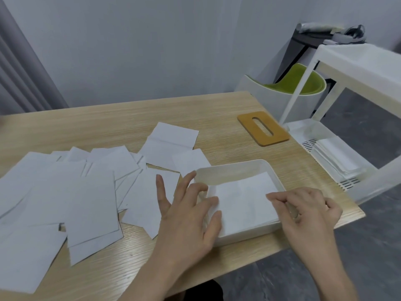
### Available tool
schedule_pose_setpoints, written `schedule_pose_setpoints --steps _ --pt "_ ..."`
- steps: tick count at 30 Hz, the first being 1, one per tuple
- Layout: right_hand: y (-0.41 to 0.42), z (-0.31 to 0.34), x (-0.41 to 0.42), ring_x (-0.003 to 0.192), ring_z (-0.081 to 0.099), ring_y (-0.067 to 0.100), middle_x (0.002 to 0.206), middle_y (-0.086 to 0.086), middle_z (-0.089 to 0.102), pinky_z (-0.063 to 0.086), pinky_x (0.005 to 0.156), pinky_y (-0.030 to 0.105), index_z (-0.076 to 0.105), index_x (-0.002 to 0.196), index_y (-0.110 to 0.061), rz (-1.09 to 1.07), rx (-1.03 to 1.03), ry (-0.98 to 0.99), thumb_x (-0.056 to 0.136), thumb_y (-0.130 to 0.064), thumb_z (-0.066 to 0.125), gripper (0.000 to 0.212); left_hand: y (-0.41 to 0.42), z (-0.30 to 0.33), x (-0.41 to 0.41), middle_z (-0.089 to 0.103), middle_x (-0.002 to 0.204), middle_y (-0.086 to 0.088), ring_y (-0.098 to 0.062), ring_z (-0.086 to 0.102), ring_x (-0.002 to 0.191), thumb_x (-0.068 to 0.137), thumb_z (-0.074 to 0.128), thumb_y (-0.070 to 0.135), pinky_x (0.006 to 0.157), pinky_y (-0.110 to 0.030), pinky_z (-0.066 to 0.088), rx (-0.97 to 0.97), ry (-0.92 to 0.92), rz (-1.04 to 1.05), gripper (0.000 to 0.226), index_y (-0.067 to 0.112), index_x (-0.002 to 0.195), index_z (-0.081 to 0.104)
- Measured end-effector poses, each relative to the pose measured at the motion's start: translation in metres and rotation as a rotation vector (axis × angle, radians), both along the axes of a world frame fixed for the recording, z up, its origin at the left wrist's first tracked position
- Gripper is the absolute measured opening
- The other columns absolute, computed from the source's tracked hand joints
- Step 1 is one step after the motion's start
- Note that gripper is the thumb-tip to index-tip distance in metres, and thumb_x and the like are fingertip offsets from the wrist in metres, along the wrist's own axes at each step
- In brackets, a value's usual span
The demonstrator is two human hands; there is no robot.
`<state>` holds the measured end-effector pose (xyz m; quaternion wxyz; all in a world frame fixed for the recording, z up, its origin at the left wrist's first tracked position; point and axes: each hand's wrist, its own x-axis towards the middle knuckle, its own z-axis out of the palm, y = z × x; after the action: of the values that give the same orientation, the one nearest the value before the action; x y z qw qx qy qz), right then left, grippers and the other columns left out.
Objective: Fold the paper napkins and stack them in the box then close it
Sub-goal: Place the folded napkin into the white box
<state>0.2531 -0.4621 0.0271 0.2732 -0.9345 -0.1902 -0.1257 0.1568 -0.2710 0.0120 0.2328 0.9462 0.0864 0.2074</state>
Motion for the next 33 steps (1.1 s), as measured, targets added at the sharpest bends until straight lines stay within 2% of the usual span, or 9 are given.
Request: schedule_pose_setpoints --steps 3,5,9,12,18,22,25,29,33 --pt "0.000 0.001 -0.004 0.110 0.044 0.011 0.103 -0.012 0.057 0.017 0.094 0.035 0.070 0.085 -0.034 0.009 -0.042 -0.059 0.086 -0.030 0.064 0.007 0.002 0.000 0.001 0.059 0.132 0.002 -0.025 0.035 0.143 0.090 0.042 0.043 0.117 -0.053 -0.013 0.008 0.010 -0.027 0.034 0.031 0.090 0.074" --pt "0.001 0.002 -0.007 0.116 0.045 0.011 0.111 -0.013 0.058 0.016 0.097 0.035 0.070 0.086 -0.035 0.063 -0.033 -0.049 0.085 -0.042 0.055 0.017 0.004 0.001 0.002 0.058 0.135 0.004 -0.024 0.034 0.143 0.092 0.041 0.043 0.117 -0.055 -0.010 0.022 0.016 -0.061 0.036 0.031 0.091 0.074" --pt "0.003 -0.003 -0.011 0.114 0.054 0.009 0.105 -0.019 0.065 0.013 0.107 0.045 0.074 0.089 -0.036 0.190 -0.086 -0.001 0.090 -0.051 0.038 0.039 0.008 0.005 0.002 0.066 0.111 0.016 -0.012 0.052 0.126 0.096 0.038 0.044 0.116 -0.057 0.000 0.078 0.047 -0.200 0.037 0.034 0.095 0.074" --pt "0.001 -0.004 -0.013 0.106 0.057 0.003 0.107 -0.021 0.066 0.011 0.112 0.048 0.075 0.089 -0.038 0.216 -0.125 0.041 0.093 -0.054 0.029 0.048 0.011 0.008 0.004 0.068 0.105 0.017 -0.007 0.057 0.109 0.099 0.033 0.046 0.115 -0.053 0.007 0.135 0.104 -0.269 0.045 0.036 0.096 0.076" --pt "0.003 0.001 -0.014 0.102 0.056 0.001 0.108 -0.022 0.066 0.005 0.115 0.043 0.075 0.082 -0.038 0.202 -0.234 0.077 0.094 -0.057 0.020 0.060 0.013 0.013 0.009 0.068 0.104 0.018 -0.008 0.057 0.098 0.100 0.025 0.048 0.114 -0.046 0.007 0.198 0.192 -0.303 0.054 0.038 0.092 0.078" --pt "0.006 0.005 -0.011 0.107 0.049 -0.008 0.112 -0.029 0.062 -0.006 0.117 0.038 0.074 0.087 -0.040 0.197 -0.374 0.118 0.091 -0.059 0.006 0.071 0.013 0.014 0.011 0.069 0.101 0.018 -0.009 0.055 0.093 0.099 0.026 0.047 0.115 -0.043 0.006 0.223 0.210 -0.293 0.055 0.036 0.086 0.078" --pt "0.010 0.009 -0.010 0.109 0.048 -0.010 0.115 -0.030 0.061 -0.011 0.116 0.039 0.073 0.093 -0.040 0.200 -0.467 0.138 0.094 -0.055 0.009 0.066 0.012 0.016 0.013 0.071 0.098 0.017 -0.009 0.055 0.091 0.098 0.029 0.045 0.116 -0.042 0.004 0.249 0.235 -0.280 0.054 0.033 0.081 0.079" --pt "0.015 0.012 -0.006 0.113 0.042 -0.010 0.119 -0.032 0.056 -0.018 0.114 0.040 0.069 0.101 -0.042 0.211 -0.597 0.140 0.098 -0.050 0.008 0.061 0.010 0.020 0.017 0.071 0.101 0.014 -0.009 0.053 0.096 0.097 0.022 0.047 0.117 -0.040 -0.005 0.271 0.293 -0.292 0.060 0.029 0.082 0.077" --pt "0.017 0.010 -0.005 0.106 0.048 -0.007 0.104 -0.028 0.059 -0.016 0.115 0.038 0.071 0.087 -0.034 0.201 -0.547 0.108 0.098 -0.047 0.022 0.052 0.010 0.019 0.020 0.069 0.104 0.013 -0.006 0.050 0.099 0.096 0.019 0.047 0.116 -0.036 -0.012 0.267 0.295 -0.308 0.062 0.027 0.084 0.077"
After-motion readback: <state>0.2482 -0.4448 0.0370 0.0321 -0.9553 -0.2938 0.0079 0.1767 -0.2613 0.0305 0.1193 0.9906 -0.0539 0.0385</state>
